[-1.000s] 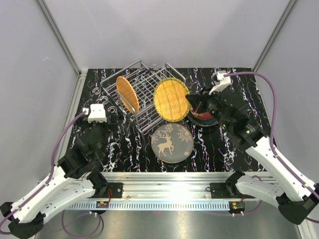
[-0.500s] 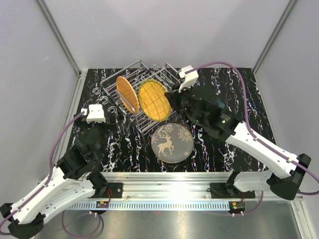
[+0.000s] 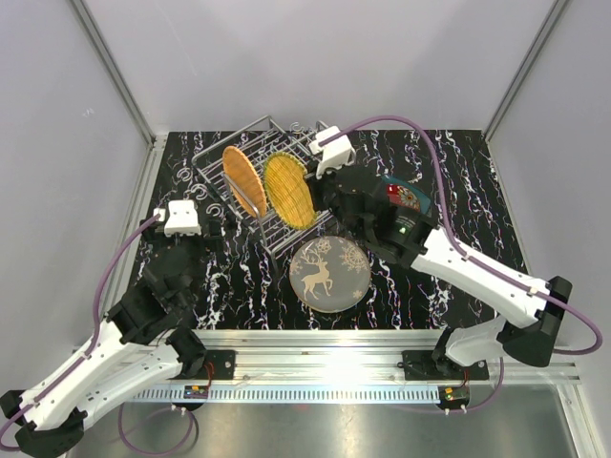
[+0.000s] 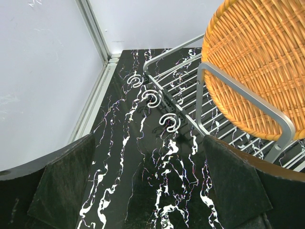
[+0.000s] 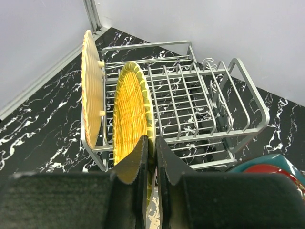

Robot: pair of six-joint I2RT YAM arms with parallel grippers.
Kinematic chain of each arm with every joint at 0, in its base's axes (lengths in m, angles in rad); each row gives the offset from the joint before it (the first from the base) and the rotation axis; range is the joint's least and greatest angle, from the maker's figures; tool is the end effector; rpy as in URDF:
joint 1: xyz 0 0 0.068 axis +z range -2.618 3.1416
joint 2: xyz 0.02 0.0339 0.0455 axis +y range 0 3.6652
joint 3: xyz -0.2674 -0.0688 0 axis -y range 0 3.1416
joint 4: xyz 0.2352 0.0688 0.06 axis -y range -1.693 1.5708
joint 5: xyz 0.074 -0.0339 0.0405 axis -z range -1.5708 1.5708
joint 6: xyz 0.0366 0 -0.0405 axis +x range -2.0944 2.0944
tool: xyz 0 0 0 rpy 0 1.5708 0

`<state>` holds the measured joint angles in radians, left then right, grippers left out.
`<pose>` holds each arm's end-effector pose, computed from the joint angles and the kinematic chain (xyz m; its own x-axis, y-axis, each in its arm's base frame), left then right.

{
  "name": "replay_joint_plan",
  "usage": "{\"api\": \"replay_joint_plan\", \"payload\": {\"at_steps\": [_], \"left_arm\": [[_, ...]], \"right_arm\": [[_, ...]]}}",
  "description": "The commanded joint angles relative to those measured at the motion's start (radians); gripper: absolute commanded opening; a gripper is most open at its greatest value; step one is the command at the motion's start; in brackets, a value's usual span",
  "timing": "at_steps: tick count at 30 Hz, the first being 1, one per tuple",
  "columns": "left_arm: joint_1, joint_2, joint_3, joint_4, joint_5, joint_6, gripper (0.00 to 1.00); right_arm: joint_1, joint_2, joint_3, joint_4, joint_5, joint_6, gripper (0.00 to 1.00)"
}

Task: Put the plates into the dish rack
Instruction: Insert the plate into the dish rack

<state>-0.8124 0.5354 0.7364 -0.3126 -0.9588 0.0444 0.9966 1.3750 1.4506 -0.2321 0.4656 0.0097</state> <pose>0.0925 -0.0541 0.3451 -0.0828 0.1245 -0.9888 -0.1388 0.9810 0.1352 0.1786 0.2458 0.4368 -0.0896 -0.1225 -0.9884 -0.5085 0.8589 -0.0604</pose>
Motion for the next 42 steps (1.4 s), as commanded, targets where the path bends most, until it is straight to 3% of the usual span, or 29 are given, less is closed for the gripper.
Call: {"api": "replay_joint_plan", "payload": {"at_steps": [1,16,42], "left_arm": [[0.004,-0.017,0.032,0.03,-0.009,-0.012,0.99],[0.004,-0.026,0.032,0.029,-0.001,-0.015,0.99],[0.004,-0.015,0.031,0.03,0.009,-0.018,0.99]], "right_arm": [[0.03,0.021,0.091,0.057,0.091,-0.066,0.0],[0.04,0.219,0.292,0.03,0.113,-0.128,0.0],[0.04,0.421,0.427,0.079,0.11,-0.137,0.03]]}}
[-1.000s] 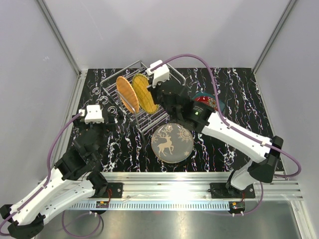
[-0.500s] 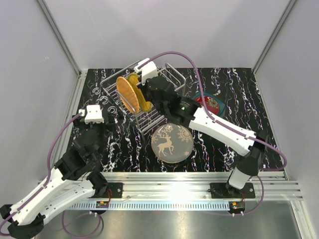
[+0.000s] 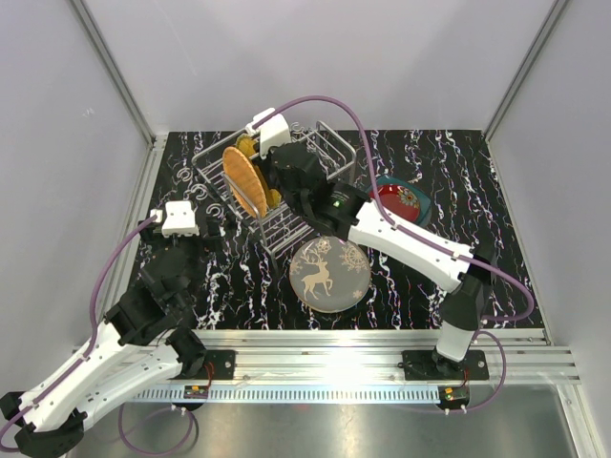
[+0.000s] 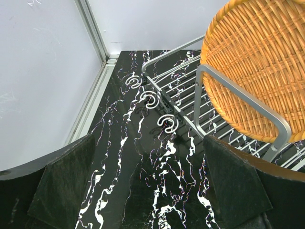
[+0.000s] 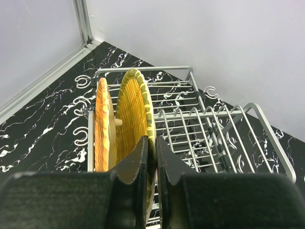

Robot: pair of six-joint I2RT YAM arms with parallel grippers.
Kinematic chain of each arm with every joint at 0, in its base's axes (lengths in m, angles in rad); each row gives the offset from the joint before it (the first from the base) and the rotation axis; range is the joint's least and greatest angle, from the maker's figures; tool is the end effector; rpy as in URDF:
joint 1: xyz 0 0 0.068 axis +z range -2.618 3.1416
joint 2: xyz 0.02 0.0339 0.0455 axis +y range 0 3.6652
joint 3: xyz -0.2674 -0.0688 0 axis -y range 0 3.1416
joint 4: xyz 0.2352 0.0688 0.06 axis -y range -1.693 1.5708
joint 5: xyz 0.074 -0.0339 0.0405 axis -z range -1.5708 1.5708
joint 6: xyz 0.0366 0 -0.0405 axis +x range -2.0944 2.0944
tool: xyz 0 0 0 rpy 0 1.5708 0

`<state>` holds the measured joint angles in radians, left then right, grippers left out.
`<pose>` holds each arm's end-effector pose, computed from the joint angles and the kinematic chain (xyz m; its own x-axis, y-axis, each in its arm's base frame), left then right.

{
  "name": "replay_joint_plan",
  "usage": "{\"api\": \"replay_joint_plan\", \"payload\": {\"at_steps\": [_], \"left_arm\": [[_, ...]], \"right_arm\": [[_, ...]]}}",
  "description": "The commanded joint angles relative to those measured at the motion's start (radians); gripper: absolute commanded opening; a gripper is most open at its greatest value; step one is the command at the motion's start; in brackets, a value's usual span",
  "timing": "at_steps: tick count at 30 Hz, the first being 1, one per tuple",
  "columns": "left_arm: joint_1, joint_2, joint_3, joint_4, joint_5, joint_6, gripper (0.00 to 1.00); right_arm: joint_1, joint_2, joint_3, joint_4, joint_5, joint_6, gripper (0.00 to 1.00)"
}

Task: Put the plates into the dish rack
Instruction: Insert the plate into the dish rack

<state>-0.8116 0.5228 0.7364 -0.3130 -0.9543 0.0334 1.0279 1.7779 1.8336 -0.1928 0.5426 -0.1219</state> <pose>0.0906 -0.0521 0.3461 -0.0729 0.1049 -0.9918 -0.1371 0.9840 0.1142 0.2284 0.3420 0.4338 -0.0131 -0.2232 -0.9747 -0.4741 0.8596 -0.1905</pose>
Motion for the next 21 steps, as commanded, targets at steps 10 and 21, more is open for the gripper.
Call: {"api": "replay_joint_plan", "payload": {"at_steps": [10,21], "left_arm": [[0.003,0.014,0.029,0.031,0.005,-0.003,0.99],[0.002,0.019,0.029,0.031,0.002,-0.003,0.99]], "right_arm": [[0.008,0.023,0.032,0.024,0.023,0.013,0.27],[0.008,-0.005,0.01,0.02,0.013,0.025,0.33]]}}
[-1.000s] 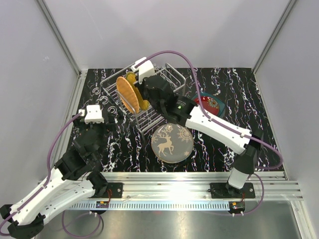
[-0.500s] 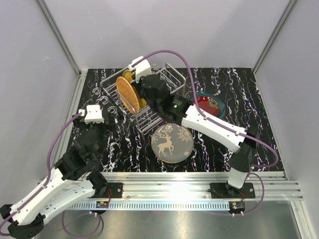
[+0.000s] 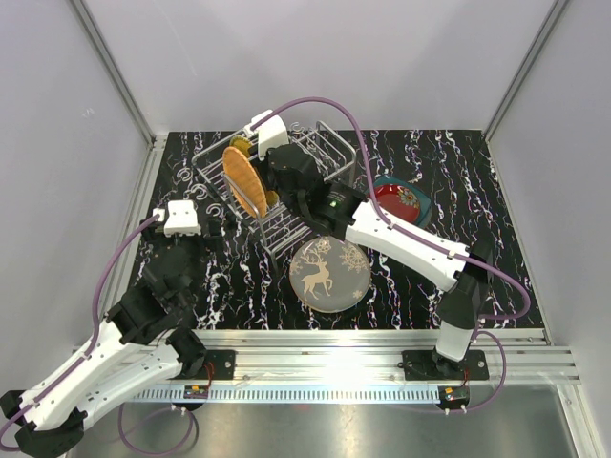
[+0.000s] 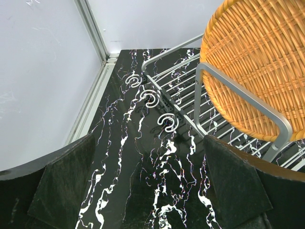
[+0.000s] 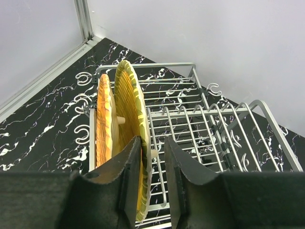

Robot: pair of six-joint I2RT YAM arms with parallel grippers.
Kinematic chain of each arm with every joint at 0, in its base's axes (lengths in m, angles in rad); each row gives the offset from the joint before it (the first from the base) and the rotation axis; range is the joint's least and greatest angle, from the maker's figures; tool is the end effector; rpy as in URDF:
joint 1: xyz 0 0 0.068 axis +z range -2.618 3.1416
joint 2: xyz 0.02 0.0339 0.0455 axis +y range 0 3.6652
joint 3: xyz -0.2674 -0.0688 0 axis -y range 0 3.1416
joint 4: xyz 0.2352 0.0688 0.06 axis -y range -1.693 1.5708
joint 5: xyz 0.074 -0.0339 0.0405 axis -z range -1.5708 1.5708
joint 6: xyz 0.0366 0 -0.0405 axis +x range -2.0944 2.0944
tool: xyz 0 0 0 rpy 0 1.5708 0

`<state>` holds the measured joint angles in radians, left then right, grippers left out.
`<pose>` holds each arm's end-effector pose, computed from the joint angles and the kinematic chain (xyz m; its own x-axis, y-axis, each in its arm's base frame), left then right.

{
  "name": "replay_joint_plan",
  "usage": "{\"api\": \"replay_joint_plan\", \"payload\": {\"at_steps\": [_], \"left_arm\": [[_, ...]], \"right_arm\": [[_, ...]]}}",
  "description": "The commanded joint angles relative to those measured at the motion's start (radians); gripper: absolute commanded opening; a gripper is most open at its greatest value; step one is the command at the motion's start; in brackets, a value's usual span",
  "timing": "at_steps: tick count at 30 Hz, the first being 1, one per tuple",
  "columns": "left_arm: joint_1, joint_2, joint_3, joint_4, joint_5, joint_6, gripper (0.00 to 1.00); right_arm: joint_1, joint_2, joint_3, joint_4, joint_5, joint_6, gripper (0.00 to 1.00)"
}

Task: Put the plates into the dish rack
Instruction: Insert the plate into the dish rack

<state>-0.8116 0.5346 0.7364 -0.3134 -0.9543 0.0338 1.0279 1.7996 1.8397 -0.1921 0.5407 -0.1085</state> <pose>0.0925 -0.0541 0.3451 -0.0813 0.1141 -0.9901 -0.1361 0.9829 0.1244 0.2318 0.3477 0.4274 -0.0267 -0.2240 -0.9742 -0.4769 0.8594 -0.1845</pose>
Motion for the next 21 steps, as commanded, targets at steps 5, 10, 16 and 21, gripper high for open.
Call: {"api": "replay_joint_plan", "payload": {"at_steps": [5,10,16,21], "left_arm": [[0.003,0.01,0.027,0.03,0.0,-0.002,0.99],[0.003,0.013,0.029,0.028,0.002,-0.003,0.99],[0.002,0.016,0.029,0.028,0.005,-0.002,0.99],[0.003,0.016,0.031,0.027,0.005,-0.002,0.99]], "right_arm": [[0.008,-0.045,-0.028,0.02,0.008,0.038,0.31],[0.008,-0.063,-0.079,0.026,-0.007,0.078,0.22],[0.008,-0.072,-0.114,0.039,-0.016,0.102,0.2],[0.008,-0.068,-0.114,0.043,-0.016,0.128,0.15]]}}
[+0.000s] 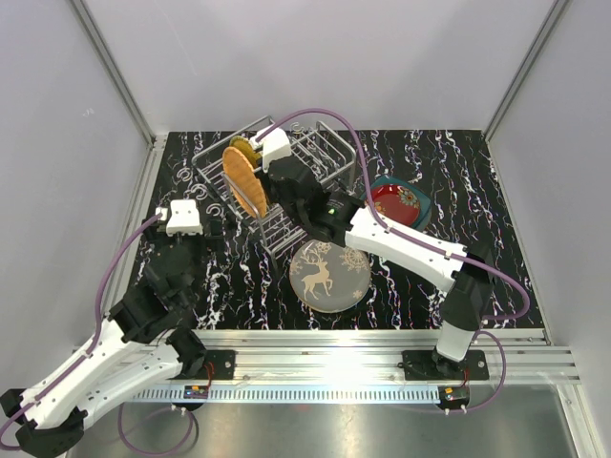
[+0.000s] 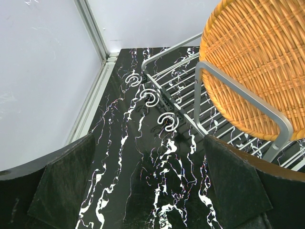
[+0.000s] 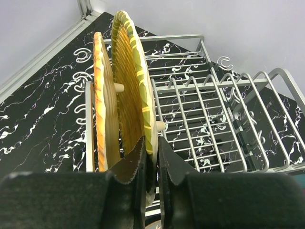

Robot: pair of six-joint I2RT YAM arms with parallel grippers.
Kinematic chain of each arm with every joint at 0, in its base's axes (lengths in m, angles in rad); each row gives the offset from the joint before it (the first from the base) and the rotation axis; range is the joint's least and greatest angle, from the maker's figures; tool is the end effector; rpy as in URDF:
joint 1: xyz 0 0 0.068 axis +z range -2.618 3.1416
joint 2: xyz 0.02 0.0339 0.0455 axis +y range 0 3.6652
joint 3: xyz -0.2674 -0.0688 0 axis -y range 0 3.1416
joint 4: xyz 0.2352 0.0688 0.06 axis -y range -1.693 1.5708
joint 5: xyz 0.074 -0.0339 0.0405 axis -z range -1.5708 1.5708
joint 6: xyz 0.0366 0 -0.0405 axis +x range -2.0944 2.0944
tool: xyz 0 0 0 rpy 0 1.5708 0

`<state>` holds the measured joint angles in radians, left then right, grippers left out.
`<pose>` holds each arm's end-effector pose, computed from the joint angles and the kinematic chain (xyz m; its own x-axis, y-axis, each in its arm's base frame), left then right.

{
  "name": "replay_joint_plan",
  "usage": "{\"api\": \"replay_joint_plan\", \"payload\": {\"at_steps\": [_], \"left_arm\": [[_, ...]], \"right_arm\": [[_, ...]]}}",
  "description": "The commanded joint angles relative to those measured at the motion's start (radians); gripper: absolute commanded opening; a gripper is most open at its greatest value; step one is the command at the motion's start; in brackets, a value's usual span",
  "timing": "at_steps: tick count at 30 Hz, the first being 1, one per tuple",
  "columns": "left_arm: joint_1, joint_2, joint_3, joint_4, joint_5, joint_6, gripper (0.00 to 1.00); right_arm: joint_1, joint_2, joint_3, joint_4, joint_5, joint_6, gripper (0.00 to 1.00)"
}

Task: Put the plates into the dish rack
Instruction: Insert the plate into the dish rack

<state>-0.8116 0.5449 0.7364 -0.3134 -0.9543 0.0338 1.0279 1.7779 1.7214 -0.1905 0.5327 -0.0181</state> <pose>0.0941 -0.0558 0.3442 -0.0883 0.1215 -0.9887 -0.1351 0.9819 0.1327 0.2306 0.3462 0.3960 -0.1175 -0.2250 -0.9672 -0.4854 0.8627 -0.1417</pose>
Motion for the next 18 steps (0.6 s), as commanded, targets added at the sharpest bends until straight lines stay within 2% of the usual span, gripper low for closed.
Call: {"api": "replay_joint_plan", "payload": {"at_steps": [1,7,18], "left_arm": [[0.003,0.006,0.029,0.028,0.005,-0.002,0.99],[0.003,0.009,0.031,0.027,0.008,-0.002,0.99],[0.003,0.01,0.031,0.027,0.009,0.0,0.99]], "right_arm": [[0.008,-0.044,0.004,0.045,-0.008,0.04,0.13],[0.008,-0.035,0.01,0.046,-0.004,0.058,0.07],[0.008,-0.037,-0.019,0.054,0.001,0.087,0.03]]}}
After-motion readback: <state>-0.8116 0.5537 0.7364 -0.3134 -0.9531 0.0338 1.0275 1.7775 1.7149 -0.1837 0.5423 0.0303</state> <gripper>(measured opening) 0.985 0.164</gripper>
